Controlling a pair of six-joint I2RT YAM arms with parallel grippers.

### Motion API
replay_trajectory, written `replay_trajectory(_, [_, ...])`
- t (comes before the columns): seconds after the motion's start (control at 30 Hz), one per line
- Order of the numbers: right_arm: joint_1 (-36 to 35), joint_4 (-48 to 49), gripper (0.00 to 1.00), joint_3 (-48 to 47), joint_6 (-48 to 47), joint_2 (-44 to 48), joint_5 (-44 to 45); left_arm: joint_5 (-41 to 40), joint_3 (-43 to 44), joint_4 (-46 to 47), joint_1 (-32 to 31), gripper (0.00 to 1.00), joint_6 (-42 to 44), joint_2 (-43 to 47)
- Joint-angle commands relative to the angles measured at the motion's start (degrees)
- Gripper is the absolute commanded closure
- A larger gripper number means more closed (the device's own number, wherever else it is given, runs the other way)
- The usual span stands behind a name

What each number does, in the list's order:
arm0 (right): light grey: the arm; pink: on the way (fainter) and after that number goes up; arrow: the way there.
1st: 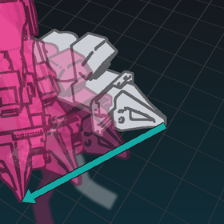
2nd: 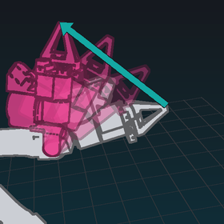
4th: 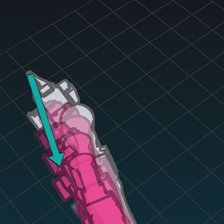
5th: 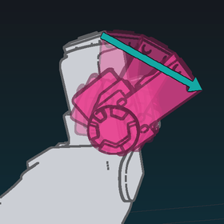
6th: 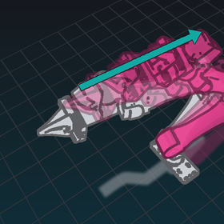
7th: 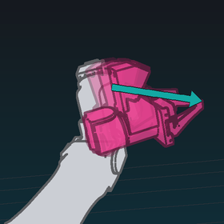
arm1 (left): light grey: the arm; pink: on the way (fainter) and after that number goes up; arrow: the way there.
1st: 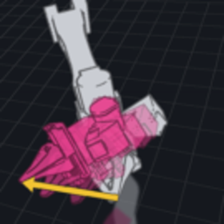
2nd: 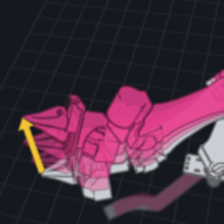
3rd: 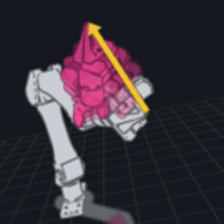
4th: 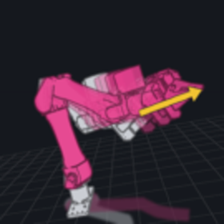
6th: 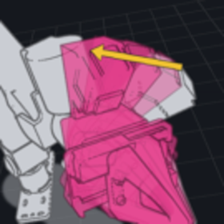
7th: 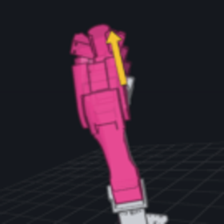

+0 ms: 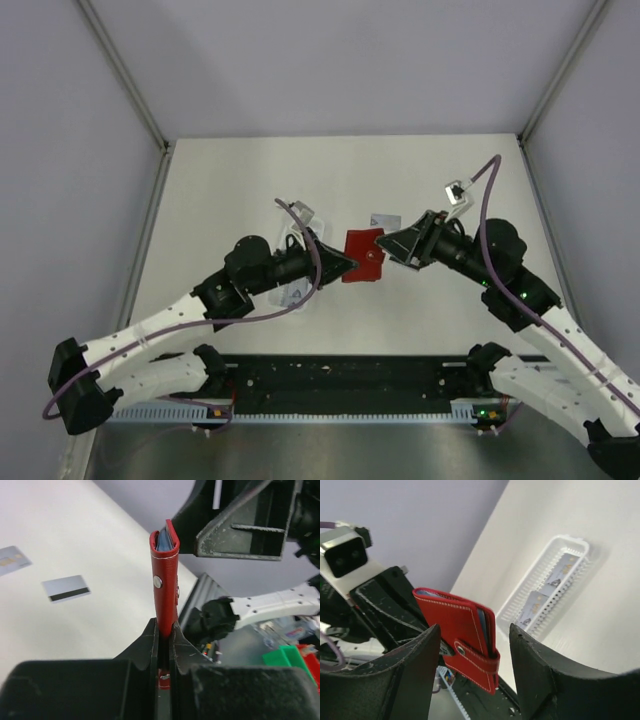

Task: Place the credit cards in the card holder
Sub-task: Open the card holder at the center of the board.

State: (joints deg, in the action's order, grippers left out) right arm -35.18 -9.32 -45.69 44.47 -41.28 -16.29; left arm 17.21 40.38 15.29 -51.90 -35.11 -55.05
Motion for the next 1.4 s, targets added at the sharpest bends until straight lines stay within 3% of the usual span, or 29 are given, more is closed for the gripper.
replay_trajectory(0.0, [-0.5, -7.6, 0.43, -1.8, -5.3, -3.7, 4.6, -13.6, 3.8, -10.8, -0.1, 1.0, 7.6, -0.2])
replay_trajectory(0.13, [-0.5, -3.8, 0.43, 0.8, -3.1, -6.3, 5.5, -20.6, 3.7, -12.7, -0.3, 1.0, 7.3, -1.4])
replay_trajectory(0.5, [-0.4, 6.5, 0.43, 1.8, 1.7, -14.3, -0.7, -26.3, 3.2, -12.9, -1.4, 1.0, 6.7, -4.0])
replay_trajectory(0.77, [-1.4, 10.6, 0.43, 2.0, 3.3, -19.0, -2.8, -26.2, 4.0, -12.2, -2.3, 1.0, 7.1, -6.0])
replay_trajectory(1.37, [-1.9, 9.4, 0.46, 2.5, 2.8, -25.7, -3.3, -25.6, 2.2, -8.6, -3.1, 1.0, 6.5, -6.0])
